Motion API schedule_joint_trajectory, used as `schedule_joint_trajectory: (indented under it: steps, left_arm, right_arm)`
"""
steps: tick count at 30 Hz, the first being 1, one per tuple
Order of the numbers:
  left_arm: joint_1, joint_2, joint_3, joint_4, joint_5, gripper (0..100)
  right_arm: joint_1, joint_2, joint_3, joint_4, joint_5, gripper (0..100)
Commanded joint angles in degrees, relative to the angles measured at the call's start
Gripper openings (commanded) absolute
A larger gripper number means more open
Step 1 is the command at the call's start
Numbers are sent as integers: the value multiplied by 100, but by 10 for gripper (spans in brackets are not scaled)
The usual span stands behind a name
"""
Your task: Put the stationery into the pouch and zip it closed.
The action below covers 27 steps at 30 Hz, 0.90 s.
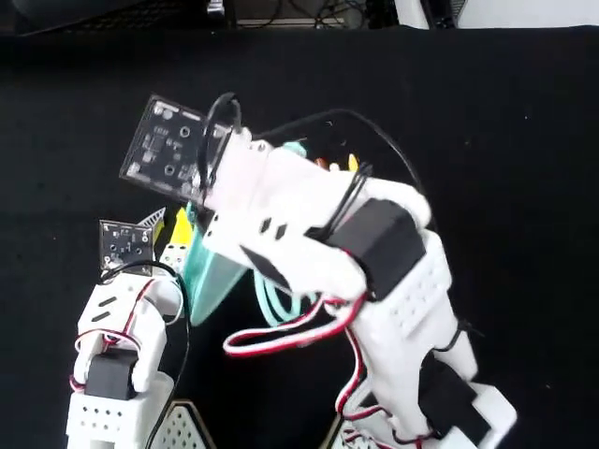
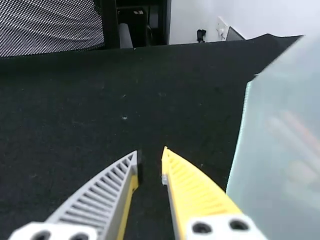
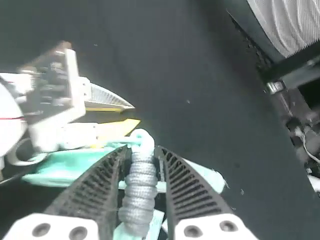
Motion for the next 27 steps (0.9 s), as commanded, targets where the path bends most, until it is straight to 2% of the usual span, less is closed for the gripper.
schedule_joint_trajectory:
  steps: [1, 5, 9, 12, 16, 25, 27]
  left_arm:
    - [-57, -26, -48, -114, -18, 95]
    - [-57, -26, -57, -105, -18, 95]
    - [-57, -26, -75, -105, -18, 95]
    - [-57, -26, -57, -105, -18, 95]
    - [-57, -26, -48, -123, -18, 95]
    - [-57, -26, -48, -114, -18, 95]
    - [-57, -26, -48, -105, -18, 95]
  right_arm:
    - [598, -338, 743, -1495, -132, 12]
    - [826, -567, 1727, -3262, -1152, 12]
    - [633, -593, 2457, -3701, -1758, 12]
    - [448, -690, 2738, -3569, -1811, 12]
    - [211, -1086, 2791, -2848, -1767, 12]
    - [158, -1798, 2941, -1609, -1758, 12]
    - [18, -1982, 2958, -1442, -1547, 12]
